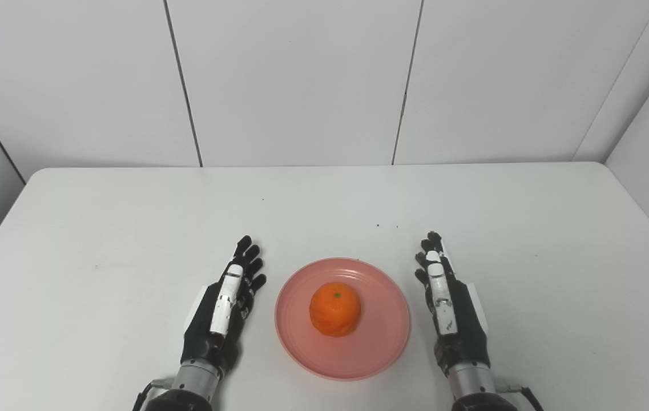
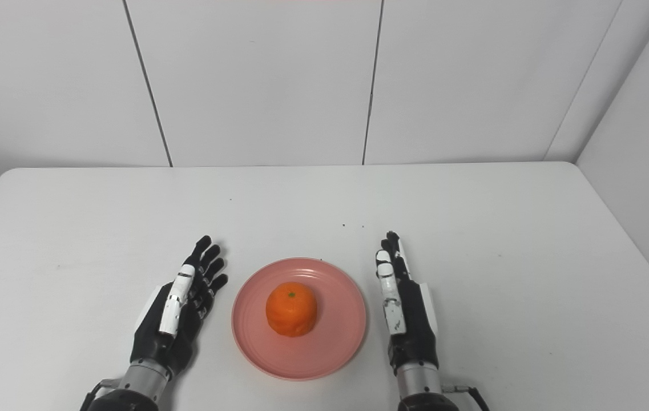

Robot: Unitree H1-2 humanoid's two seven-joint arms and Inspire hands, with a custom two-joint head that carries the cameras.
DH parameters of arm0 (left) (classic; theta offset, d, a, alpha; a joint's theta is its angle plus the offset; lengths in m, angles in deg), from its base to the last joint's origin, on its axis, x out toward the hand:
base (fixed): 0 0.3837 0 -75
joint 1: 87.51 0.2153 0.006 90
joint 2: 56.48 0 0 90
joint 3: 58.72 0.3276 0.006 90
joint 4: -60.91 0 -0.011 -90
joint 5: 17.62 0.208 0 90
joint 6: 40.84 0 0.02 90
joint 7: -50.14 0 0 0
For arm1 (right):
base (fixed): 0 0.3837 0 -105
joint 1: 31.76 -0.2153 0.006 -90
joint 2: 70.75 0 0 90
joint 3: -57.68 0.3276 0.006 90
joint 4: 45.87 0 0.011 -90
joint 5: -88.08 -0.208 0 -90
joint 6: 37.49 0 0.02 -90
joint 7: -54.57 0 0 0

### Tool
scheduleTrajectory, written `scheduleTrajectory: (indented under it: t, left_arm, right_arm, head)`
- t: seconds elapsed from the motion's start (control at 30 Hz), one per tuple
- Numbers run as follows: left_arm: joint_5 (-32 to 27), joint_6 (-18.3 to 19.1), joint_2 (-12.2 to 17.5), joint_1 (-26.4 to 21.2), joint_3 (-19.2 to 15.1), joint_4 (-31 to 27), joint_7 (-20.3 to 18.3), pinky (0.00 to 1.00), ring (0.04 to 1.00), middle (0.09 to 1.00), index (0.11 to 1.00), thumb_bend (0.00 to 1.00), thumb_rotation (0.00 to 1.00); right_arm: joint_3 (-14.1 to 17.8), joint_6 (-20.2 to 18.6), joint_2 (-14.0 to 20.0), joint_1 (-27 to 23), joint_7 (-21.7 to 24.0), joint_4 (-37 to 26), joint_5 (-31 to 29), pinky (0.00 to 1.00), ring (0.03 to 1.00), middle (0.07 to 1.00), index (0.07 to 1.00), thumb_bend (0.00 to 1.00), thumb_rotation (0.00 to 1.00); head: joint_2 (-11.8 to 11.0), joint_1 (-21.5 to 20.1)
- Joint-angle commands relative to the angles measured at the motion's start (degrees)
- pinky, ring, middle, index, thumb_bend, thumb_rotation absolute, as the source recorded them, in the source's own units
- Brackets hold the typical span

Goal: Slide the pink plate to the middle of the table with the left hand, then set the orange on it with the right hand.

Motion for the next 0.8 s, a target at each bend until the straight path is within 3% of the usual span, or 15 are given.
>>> scheduleTrajectory:
  t: [0.0, 0.77]
  left_arm:
    - [0.47, -2.29, -0.54, -0.40, 0.00, -0.66, 0.10, 1.00, 1.000, 1.000, 1.000, 0.41, 0.98]
    - [0.52, -2.24, -0.84, -0.22, -0.20, -1.13, 0.31, 1.00, 1.000, 1.000, 1.000, 0.41, 1.00]
  right_arm:
    - [-0.34, 2.11, -0.26, -0.62, -0.12, -1.08, -0.18, 0.96, 0.959, 0.970, 0.980, 0.24, 1.00]
    - [0.03, 1.97, -0.79, -0.66, -0.91, -1.02, -0.45, 0.96, 0.951, 0.962, 0.974, 0.24, 1.00]
  head:
    - [-0.04, 0.09]
    - [-0.13, 0.56]
